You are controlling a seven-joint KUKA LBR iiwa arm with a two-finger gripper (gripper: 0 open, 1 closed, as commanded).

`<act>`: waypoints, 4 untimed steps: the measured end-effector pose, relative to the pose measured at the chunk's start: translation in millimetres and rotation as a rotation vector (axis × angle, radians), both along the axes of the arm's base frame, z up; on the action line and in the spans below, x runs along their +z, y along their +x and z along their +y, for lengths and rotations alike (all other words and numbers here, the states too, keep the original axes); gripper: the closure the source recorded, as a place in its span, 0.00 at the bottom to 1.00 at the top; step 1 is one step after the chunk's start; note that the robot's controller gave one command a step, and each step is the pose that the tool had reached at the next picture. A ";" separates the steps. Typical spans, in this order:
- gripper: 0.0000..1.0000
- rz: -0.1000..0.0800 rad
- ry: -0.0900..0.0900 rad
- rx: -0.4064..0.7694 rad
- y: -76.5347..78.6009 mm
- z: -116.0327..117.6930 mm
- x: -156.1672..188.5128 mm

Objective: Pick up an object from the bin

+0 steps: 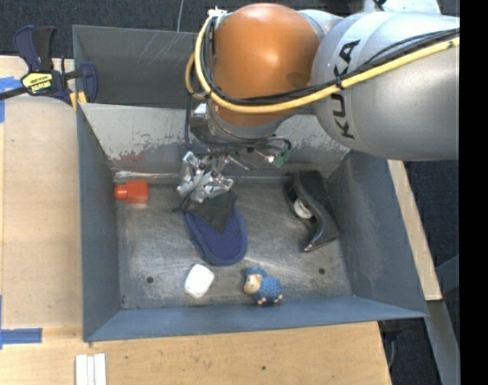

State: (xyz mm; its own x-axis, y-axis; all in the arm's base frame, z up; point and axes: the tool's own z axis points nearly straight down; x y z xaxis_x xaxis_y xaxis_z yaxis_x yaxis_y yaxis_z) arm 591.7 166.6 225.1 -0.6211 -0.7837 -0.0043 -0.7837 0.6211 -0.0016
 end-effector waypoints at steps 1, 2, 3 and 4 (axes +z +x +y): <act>1.00 0.003 -0.001 0.020 -2.5 -14.4 -16.9; 1.00 -0.001 -0.001 0.058 17.6 -70.4 -17.1; 1.00 0.001 -0.003 0.759 35.3 -120.2 -62.1; 0.00 0.000 -0.002 0.758 35.3 -118.8 -61.0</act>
Offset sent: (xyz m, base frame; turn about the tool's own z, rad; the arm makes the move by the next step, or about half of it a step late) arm -0.0031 -0.0140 -0.0167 -0.0232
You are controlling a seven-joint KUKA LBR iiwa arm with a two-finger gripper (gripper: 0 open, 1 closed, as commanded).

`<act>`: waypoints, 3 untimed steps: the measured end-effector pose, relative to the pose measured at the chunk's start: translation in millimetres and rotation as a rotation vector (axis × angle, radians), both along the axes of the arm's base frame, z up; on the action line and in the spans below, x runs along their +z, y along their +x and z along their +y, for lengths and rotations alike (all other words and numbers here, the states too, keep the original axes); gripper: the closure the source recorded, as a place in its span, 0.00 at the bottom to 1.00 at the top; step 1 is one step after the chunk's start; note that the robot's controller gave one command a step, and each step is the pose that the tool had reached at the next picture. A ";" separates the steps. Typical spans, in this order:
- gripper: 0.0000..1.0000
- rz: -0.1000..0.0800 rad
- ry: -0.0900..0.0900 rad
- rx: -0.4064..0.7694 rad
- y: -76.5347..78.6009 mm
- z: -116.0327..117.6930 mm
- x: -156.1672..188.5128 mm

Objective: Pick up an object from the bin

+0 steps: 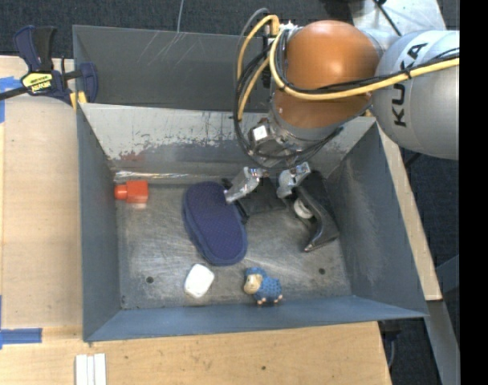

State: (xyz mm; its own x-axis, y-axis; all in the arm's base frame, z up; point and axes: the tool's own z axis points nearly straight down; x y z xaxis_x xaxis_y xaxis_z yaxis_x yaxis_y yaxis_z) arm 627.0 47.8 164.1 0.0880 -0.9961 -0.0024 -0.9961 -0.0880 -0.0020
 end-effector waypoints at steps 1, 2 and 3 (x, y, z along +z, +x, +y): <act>0.00 -0.016 0.007 0.369 -1.8 4.4 -83.6; 1.00 -0.016 0.011 0.369 -1.6 7.3 -81.5; 1.00 -0.008 -0.001 0.394 -9.7 30.3 49.3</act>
Offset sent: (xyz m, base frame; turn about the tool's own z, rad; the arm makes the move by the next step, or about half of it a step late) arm -0.0075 -0.0014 -0.0941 -0.3744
